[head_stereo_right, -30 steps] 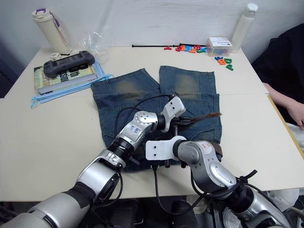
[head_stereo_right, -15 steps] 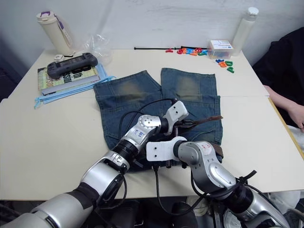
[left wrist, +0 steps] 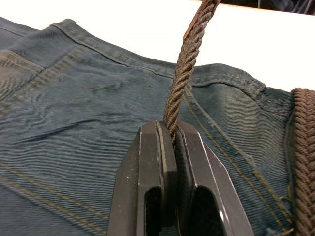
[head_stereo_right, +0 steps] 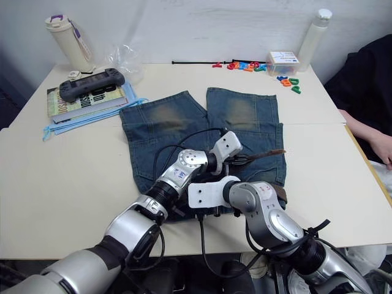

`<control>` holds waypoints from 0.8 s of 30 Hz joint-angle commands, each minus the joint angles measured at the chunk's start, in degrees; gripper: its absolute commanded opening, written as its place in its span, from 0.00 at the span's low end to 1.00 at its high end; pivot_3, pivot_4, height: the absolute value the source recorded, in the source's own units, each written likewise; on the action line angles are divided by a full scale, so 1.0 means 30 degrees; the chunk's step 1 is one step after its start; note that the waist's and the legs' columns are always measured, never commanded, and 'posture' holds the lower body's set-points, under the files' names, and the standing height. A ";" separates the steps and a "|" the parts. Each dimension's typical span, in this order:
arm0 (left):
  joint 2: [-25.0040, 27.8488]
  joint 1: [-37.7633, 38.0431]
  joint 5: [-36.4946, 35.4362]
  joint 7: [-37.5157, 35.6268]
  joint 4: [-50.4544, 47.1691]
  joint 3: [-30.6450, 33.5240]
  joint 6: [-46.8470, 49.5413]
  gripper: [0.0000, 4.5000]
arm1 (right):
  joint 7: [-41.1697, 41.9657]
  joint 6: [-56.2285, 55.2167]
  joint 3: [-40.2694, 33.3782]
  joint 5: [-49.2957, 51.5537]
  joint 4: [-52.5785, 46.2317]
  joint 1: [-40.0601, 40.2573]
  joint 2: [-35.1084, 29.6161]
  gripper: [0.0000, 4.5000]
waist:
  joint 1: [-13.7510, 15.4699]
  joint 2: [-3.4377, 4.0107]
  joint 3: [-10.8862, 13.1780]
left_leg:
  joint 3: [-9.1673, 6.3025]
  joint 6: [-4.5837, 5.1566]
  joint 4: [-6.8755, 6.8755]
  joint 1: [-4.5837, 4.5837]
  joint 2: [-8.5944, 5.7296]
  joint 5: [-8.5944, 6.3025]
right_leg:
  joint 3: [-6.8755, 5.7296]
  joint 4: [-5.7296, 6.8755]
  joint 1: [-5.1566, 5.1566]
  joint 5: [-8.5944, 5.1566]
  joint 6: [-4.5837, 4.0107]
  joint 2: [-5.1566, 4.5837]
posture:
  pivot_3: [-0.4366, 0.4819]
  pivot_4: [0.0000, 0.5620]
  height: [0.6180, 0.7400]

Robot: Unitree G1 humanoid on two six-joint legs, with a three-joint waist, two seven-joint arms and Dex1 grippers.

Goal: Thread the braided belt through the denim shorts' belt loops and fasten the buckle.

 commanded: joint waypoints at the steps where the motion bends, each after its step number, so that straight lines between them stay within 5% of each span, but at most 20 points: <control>1: -0.2360 -0.1474 -0.0458 0.0094 -0.0647 -0.0314 -0.1010 0.00 | 0.2193 -0.1031 0.2816 0.1286 0.0786 0.1449 0.0580 0.02 | 0.0099 0.0000 0.0000 | 0.0000 0.0002 0.0001 -0.0002 0.0000 -0.0001 | -0.0001 -0.0004 0.0000 0.0000 0.0000 -0.0001 | 0.48 0.27 0.81; 8: -0.2788 -0.2116 -0.0537 0.0257 0.0016 0.0187 -0.1265 0.00 | 0.2394 -0.1231 0.2580 0.1014 0.0993 0.1480 0.0704 0.02 | 0.0330 -0.0003 -0.0001 | 0.0004 0.0003 0.0010 -0.0003 -0.0003 -0.0013 | 0.0002 -0.0012 0.0000 0.0001 0.0001 -0.0004 | 0.48 0.27 0.81; 15: -0.0328 -0.0295 0.0034 -0.0030 -0.2009 0.0201 -0.0641 0.00 | 0.2085 -0.0967 0.2005 0.0907 0.1101 0.1704 0.0780 0.02 | 0.0300 -0.0001 -0.0002 | 0.0001 -0.0006 0.0010 -0.0002 -0.0001 -0.0011 | 0.0003 -0.0012 -0.0001 0.0001 0.0001 -0.0002 | 0.48 0.27 0.81; 24: 0.4935 0.8071 -0.0711 -0.0743 -1.4567 0.0607 0.4994 0.00 | 0.0853 0.1261 -0.1345 0.1270 -0.1166 0.2255 0.1832 0.02 | -0.0174 0.0048 0.0016 | 0.0015 -0.0047 -0.0037 -0.0029 0.0071 0.0049 | -0.0040 0.0032 -0.0041 -0.0021 -0.0039 0.0073 | 0.48 0.27 0.81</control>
